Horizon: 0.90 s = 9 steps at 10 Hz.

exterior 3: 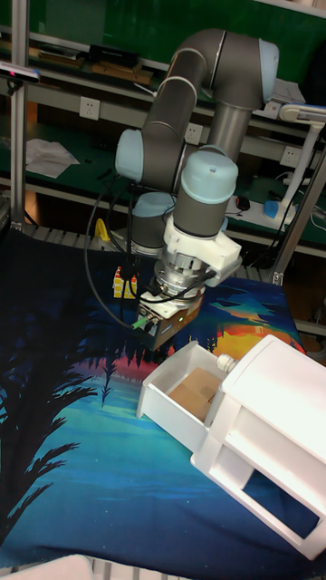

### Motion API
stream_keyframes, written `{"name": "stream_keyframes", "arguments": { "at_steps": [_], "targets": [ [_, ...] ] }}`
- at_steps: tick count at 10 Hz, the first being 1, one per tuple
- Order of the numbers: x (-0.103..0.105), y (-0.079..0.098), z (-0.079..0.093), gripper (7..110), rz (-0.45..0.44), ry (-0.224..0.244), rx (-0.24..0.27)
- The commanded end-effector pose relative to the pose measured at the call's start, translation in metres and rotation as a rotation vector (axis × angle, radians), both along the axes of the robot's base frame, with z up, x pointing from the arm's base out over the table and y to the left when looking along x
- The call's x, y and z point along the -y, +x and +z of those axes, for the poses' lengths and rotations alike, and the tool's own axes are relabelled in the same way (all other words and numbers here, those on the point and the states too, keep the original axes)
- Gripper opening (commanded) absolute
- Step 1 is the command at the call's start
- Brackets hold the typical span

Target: Grasp the handle and close the drawer

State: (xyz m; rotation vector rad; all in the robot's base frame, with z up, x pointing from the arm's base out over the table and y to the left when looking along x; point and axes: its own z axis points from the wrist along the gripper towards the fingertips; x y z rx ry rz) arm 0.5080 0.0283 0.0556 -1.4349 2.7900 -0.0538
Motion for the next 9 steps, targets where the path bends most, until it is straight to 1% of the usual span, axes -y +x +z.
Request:
{"name": "stream_keyframes", "arguments": {
  "at_steps": [1, 2, 4, 6, 9],
  "targets": [
    [0.012, -0.003, -0.007, 66, 0.033, -0.049, 0.006],
    [0.005, -0.005, -0.008, 66, 0.038, -0.021, 0.001],
    [-0.018, -0.007, -0.01, 66, 0.008, 0.055, 0.004],
    [-0.023, -0.002, -0.011, 66, -0.019, 0.066, 0.026],
    [-0.023, -0.003, -0.012, 66, -0.022, 0.067, 0.023]
  ]
}}
